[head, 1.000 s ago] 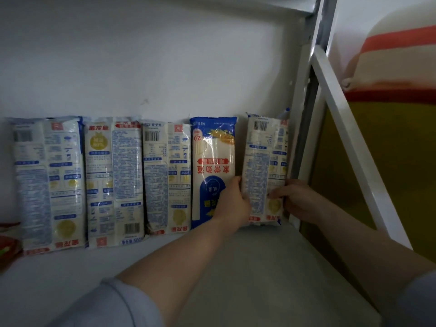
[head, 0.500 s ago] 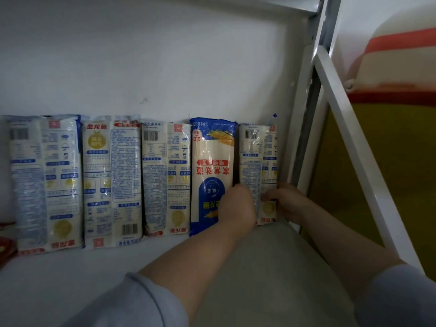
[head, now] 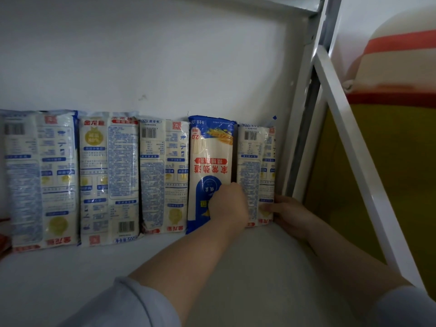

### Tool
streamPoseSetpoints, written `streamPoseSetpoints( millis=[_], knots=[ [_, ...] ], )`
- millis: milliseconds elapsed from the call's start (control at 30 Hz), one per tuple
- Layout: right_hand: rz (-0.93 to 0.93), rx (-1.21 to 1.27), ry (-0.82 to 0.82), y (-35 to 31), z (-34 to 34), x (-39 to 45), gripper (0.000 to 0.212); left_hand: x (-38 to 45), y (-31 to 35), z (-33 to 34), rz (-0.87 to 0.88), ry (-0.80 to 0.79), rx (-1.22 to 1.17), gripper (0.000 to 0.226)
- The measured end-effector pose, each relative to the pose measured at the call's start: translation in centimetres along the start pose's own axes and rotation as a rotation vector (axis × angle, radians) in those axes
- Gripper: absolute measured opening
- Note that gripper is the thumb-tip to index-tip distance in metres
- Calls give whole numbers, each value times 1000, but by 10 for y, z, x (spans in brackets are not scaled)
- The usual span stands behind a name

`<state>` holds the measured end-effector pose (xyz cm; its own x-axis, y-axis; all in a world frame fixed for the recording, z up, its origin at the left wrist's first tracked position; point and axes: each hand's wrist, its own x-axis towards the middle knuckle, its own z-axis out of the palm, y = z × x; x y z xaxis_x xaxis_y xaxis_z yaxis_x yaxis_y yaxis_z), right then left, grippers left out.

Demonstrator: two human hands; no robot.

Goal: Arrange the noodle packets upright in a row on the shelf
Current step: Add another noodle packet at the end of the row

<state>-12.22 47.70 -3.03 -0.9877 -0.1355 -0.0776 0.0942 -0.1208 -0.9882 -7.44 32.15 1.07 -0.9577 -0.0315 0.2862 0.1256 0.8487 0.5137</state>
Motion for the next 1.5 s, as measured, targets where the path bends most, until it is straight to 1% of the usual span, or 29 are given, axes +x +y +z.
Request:
streamPoseSetpoints(
  millis=[233, 367, 433, 567, 633, 867, 1033, 1167, 1500],
  knots=[
    [-12, 2, 36, 1, 5, -1, 31, -6, -12, 14, -44, -45, 15, 15],
    [-23, -6, 54, 3, 6, -3, 29, -8, -13, 15, -63, -94, 43, 19],
    [-27, 3, 57, 4, 6, -2, 30, -9, -14, 15, -59, -95, 50, 19],
    [-31, 10, 54, 5, 6, -1, 32, -11, -15, 17, -50, -103, 85, 30],
    [-31, 6, 47, 4, 6, -2, 28, -11, -16, 18, -53, -103, 93, 31],
    [-27, -3, 37, 3, 6, -5, 29, -9, -16, 21, -66, -74, 101, 19],
    [-25, -8, 46, 4, 6, -5, 29, -9, -16, 23, -44, -78, 191, 23],
    [-31, 14, 47, 5, 6, -6, 28, -9, -19, 26, -1, -79, 232, 21],
    [-11, 53, 79, 0, 10, -6, 45, -8, -28, 31, 82, -87, 222, 23]
  ],
)
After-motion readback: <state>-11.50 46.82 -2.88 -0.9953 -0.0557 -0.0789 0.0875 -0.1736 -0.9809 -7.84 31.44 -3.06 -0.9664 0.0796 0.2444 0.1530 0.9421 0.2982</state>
